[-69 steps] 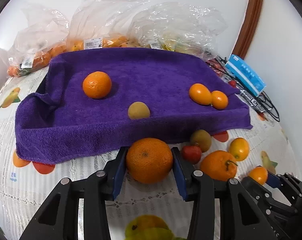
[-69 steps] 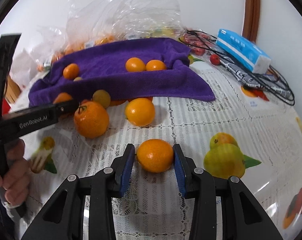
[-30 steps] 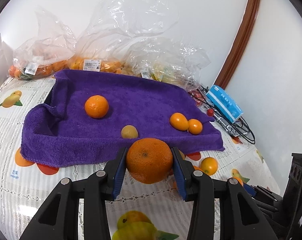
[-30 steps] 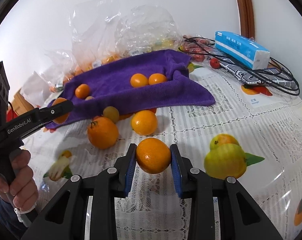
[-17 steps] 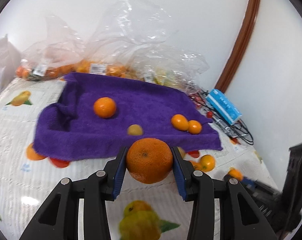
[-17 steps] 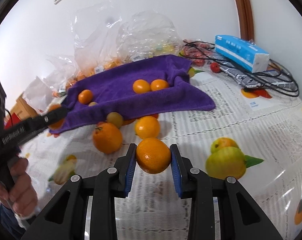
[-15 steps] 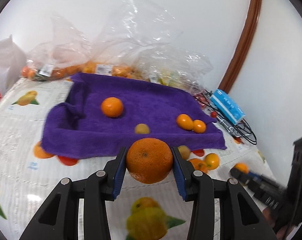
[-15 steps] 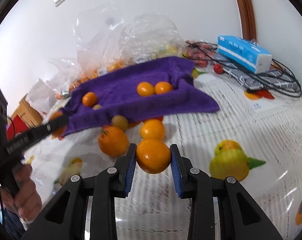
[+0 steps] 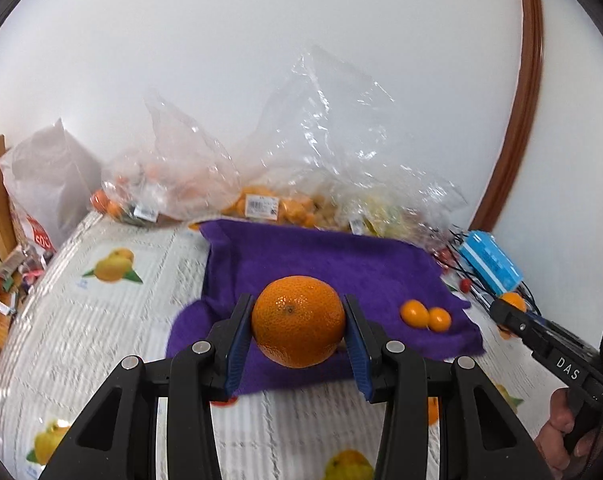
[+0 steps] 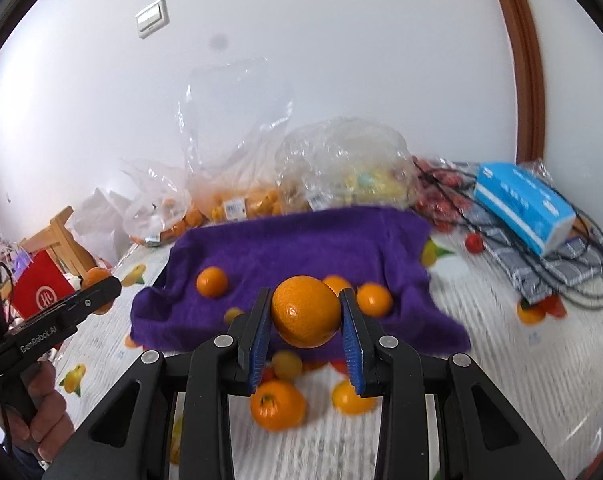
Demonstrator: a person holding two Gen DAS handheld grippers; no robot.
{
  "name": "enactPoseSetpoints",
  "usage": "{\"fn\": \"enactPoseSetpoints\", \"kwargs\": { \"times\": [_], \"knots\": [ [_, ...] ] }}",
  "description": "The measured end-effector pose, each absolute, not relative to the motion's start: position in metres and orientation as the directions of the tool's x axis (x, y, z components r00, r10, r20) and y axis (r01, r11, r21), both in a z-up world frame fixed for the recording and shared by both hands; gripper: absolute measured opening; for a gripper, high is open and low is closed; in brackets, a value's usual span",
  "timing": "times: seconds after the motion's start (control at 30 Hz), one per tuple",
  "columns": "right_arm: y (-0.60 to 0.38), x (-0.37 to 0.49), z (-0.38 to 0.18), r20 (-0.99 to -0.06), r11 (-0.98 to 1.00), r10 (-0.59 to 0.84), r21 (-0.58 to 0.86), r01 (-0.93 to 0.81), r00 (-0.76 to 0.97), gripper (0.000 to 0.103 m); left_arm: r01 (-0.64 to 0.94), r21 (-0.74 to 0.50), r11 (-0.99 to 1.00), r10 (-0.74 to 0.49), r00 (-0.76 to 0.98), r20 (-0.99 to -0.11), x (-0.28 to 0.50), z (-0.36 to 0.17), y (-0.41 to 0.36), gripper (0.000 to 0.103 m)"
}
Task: Organize fruits
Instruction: 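Carry the large orange with the left tool while the right tool carries its orange over the towel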
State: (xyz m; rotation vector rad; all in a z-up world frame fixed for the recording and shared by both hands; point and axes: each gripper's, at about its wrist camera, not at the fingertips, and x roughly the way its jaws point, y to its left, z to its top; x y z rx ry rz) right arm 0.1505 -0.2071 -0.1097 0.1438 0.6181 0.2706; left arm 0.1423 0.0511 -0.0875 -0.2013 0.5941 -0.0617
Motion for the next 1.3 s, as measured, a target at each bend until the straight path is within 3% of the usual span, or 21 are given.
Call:
{"fn": "enactPoseSetpoints", "kwargs": {
  "times": [0.67, 1.0, 1.3],
  "knots": [
    [-0.2, 0.225, -0.095, -0.526, 0.948, 0.308, 0.242, -0.208, 0.793, 0.033, -0.056, -0.159, 0.986, -0.041, 0.836, -0.547, 0.202, -0.103, 0.046, 0.041],
    [-0.221, 0.242, -0.135, -0.585, 0.944, 0.306, 0.29, -0.159, 0.751, 0.033, -0.095, -0.237, 0.967, -0.067, 0.802, -0.594, 0.213, -0.136, 0.068, 0.041],
    [-0.192, 0.241, -0.152, -0.621, 0.924, 0.381, 0.275, -0.265, 0.684, 0.033, -0.09, -0.291, 0.952, -0.114, 0.78, -0.615, 0.219, -0.144, 0.072, 0.041]
  ]
}}
